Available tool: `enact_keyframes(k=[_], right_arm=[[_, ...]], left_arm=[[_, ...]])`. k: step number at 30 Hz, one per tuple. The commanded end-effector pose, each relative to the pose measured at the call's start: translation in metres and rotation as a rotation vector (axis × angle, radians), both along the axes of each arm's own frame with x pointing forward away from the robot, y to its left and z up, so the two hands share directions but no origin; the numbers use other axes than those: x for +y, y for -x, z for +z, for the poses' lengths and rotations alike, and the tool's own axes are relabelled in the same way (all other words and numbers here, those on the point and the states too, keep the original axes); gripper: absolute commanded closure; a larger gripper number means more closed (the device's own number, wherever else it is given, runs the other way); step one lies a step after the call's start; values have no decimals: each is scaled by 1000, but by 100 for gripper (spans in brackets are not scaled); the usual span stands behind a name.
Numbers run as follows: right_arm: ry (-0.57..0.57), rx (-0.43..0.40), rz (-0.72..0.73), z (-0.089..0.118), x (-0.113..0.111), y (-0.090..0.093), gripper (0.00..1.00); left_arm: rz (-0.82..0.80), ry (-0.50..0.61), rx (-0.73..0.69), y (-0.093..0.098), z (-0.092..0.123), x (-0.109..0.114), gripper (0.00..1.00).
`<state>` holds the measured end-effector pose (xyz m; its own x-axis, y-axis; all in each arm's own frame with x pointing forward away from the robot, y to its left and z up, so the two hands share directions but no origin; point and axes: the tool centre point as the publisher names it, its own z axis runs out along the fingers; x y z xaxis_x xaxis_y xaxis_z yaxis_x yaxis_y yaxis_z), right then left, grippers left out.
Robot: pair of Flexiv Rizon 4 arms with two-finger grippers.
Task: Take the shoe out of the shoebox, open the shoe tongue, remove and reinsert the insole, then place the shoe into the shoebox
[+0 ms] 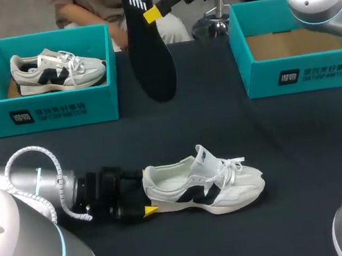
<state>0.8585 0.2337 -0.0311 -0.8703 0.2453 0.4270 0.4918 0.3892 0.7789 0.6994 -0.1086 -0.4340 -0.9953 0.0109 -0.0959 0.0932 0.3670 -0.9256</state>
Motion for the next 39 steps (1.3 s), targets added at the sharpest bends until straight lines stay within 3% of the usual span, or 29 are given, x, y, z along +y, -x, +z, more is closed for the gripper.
enact_keyframes(k=[1,8,16,39], right_arm=[[-29,3,-5,4,-11,-2,100],[-10,-43,21,26,-32,-20,100],[15,-57,16,45,-53,-22,100],[20,-24,-25,48,-58,-18,100]], left_arm=[[2,-3,-1,1,-4,-1,100],[2,-3,-1,1,-4,-1,100],[2,-3,-1,1,-4,-1,100],[2,-3,-1,1,-4,-1,100]])
